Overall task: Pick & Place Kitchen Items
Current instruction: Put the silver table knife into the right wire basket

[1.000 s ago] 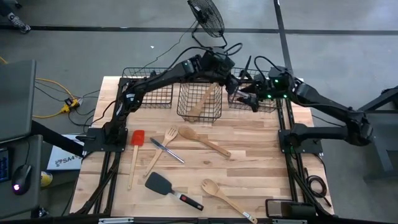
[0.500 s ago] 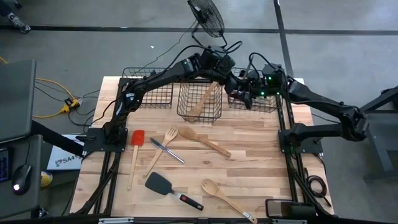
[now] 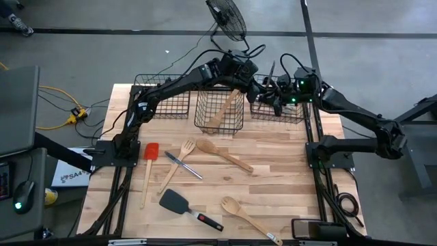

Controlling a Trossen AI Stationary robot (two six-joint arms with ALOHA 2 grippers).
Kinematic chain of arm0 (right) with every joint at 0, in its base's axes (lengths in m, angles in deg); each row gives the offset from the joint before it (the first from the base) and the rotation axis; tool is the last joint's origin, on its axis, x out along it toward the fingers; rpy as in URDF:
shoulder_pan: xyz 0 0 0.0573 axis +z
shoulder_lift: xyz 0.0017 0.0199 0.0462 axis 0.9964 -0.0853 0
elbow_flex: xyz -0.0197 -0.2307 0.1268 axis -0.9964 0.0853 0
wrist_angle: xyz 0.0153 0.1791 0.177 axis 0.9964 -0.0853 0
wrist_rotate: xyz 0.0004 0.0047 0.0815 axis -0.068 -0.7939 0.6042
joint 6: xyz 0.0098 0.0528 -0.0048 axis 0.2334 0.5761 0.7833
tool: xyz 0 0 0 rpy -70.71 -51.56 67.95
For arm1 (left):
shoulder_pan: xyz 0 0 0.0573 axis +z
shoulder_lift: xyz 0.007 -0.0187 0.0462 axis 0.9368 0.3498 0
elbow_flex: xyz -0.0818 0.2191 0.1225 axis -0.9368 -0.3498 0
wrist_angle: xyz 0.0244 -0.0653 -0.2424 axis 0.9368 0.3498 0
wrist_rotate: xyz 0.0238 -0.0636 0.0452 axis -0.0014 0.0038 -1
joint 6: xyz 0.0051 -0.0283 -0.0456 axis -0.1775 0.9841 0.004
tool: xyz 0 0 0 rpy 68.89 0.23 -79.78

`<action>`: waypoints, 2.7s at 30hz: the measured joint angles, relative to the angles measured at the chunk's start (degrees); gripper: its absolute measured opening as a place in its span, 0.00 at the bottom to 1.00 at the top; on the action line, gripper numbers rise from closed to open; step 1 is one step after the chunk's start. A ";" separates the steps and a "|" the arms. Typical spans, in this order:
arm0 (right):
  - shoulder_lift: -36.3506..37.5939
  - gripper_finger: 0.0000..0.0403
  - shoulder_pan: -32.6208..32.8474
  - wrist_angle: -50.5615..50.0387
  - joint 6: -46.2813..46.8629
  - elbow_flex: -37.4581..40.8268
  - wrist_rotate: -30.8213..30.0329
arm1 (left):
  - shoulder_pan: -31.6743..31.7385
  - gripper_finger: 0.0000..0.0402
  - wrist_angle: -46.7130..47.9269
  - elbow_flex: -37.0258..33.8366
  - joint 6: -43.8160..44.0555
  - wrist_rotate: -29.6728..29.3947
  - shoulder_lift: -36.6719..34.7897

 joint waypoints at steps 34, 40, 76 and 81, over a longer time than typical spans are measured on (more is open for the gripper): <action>0.02 0.08 0.06 0.43 -0.54 0.01 -0.07 | -0.01 0.10 0.01 0.00 0.78 -0.27 -0.01; 0.04 0.03 0.17 0.97 -1.19 0.01 0.17 | -0.10 0.23 -0.21 0.00 1.48 -0.26 0.10; 0.07 0.03 -3.41 -4.02 2.81 0.01 -10.09 | 2.88 0.25 5.84 -0.02 0.04 0.30 0.12; 0.04 0.03 -3.37 -9.53 2.50 -1.44 -15.15 | 3.42 0.25 8.97 -0.07 -2.60 0.36 -0.77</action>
